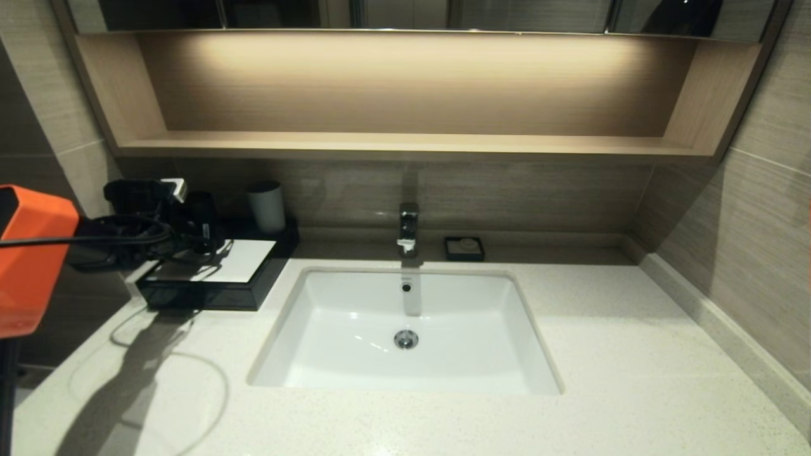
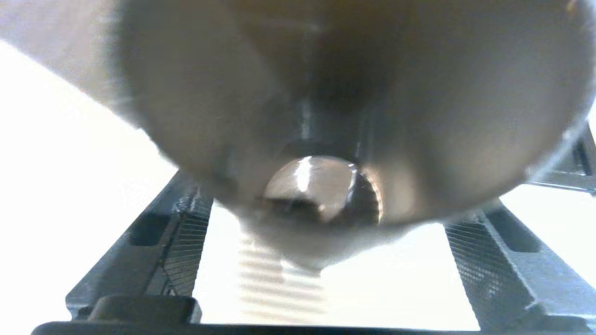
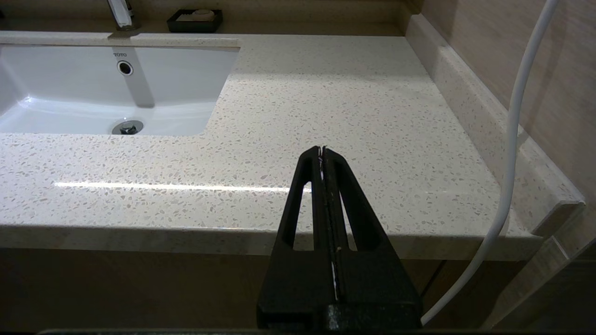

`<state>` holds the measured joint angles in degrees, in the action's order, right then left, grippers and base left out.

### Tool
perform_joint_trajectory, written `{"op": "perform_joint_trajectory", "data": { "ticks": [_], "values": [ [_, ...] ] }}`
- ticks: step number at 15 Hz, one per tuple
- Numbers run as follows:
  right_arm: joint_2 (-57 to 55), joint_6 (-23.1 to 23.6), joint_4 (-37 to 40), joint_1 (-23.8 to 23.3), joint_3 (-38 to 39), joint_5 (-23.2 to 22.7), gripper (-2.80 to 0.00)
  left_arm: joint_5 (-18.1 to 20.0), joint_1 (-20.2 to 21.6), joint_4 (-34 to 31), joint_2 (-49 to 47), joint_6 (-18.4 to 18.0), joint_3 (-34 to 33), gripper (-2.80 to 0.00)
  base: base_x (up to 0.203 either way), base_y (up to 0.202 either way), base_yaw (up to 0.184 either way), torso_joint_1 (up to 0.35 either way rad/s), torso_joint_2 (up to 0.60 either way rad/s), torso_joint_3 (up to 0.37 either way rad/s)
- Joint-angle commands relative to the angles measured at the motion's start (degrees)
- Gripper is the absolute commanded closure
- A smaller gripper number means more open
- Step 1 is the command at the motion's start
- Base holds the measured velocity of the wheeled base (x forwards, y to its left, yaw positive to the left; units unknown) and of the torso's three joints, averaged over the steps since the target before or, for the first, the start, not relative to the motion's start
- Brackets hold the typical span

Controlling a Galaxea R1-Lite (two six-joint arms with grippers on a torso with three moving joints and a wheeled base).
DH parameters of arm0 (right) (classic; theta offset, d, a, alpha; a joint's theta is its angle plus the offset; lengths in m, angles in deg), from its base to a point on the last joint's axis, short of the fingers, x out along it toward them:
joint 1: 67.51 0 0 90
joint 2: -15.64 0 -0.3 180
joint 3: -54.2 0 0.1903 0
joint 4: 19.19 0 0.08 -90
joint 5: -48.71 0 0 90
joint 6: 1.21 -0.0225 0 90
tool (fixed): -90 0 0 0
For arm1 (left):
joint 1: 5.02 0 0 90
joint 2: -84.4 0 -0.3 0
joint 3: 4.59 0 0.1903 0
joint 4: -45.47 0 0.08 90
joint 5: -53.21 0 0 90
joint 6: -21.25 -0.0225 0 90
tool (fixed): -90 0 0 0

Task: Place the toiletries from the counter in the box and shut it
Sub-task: Place the cup on the storage box

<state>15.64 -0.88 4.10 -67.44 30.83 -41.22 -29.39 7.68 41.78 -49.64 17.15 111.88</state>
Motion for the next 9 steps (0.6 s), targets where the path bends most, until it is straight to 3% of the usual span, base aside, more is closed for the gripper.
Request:
{"op": "perform_joint_trajectory", "data": {
  "ticks": [1, 5, 6, 9],
  "values": [
    [0.09, 0.02, -0.01, 0.01, 0.09, 0.01, 0.00, -1.28, 0.13, 0.03, 2.52, 0.04, -2.21, -2.80, 0.000, 0.000, 0.000, 0.000, 0.00, 0.000],
    [0.02, 0.02, -0.01, 0.01, 0.09, 0.01, 0.00, -1.60, 0.13, 0.42, 8.59, -0.04, -9.06, -2.80, 0.000, 0.000, 0.000, 0.000, 0.00, 0.000],
    [0.00, 0.02, -0.01, 0.01, 0.05, 0.01, 0.00, -1.55, 0.13, 0.55, 9.99, -0.10, -10.76, 0.00, 0.000, 0.000, 0.000, 0.000, 0.00, 0.000],
    [0.07, 0.02, -0.01, 0.01, 0.09, 0.01, 0.00, -1.58, 0.13, 1.35, 12.48, -0.05, -14.64, 0.00, 0.000, 0.000, 0.000, 0.000, 0.00, 0.000]
  ]
}}
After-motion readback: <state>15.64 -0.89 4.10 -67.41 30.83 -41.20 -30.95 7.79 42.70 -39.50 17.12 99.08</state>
